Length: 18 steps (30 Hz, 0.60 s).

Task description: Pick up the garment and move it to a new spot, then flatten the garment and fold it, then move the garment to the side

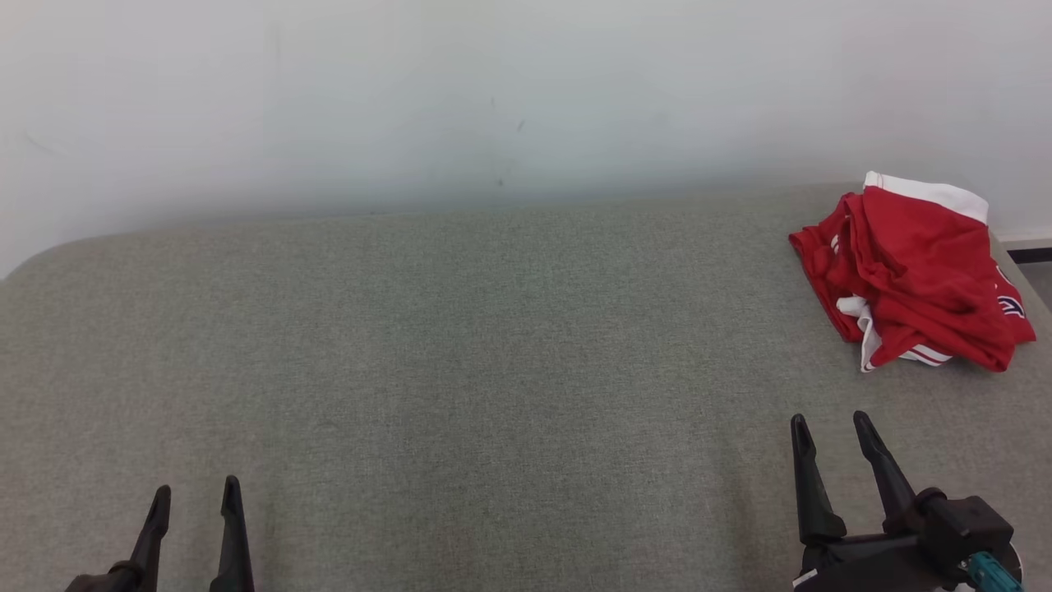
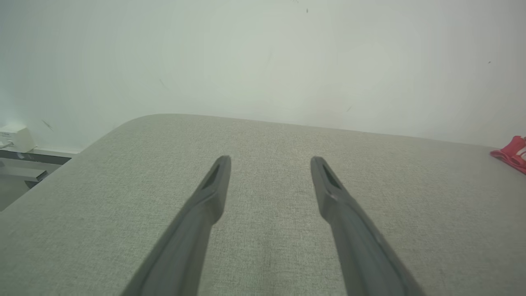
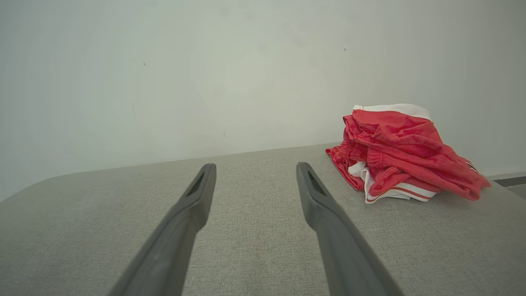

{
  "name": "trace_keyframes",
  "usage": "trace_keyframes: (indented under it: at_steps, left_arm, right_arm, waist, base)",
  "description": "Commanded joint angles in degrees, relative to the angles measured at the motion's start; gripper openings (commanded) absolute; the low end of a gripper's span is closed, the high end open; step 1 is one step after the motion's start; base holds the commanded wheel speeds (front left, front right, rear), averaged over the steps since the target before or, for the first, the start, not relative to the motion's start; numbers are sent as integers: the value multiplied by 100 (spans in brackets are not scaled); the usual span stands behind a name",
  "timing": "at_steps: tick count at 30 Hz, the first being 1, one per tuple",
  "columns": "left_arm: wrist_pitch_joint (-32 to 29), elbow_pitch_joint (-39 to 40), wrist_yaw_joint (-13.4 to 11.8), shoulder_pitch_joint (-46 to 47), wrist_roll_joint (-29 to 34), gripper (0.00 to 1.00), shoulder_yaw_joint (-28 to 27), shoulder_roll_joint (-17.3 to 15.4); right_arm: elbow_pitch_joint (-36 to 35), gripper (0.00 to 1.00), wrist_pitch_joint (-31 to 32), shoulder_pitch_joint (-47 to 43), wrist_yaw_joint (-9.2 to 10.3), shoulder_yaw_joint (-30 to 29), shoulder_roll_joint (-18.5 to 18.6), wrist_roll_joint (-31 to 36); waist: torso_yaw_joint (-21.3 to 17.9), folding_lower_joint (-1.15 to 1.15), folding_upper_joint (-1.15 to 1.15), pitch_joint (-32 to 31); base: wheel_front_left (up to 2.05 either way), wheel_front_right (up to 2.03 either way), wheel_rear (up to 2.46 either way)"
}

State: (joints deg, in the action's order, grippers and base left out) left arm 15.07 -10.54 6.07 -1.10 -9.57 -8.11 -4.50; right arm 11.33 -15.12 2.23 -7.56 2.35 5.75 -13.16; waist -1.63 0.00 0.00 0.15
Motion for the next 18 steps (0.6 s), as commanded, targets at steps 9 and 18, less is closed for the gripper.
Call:
trace_keyframes:
  at_steps: [9, 18]
  left_arm:
    - [8, -92, 31, -25, 8, 100, -69, 27]
    - [-101, -364, 37, -22, -168, 0, -68, 84]
  right_arm:
    - [102, 100, 2, -6, 18, 25, -40, 64]
    - [326, 0, 49, -105, 0, 18, -40, -154]
  waist:
    - [40, 0, 0, -12]
    - [42, 0, 0, -7]
  base:
    - [0, 0, 0]
    - [0, 0, 0]
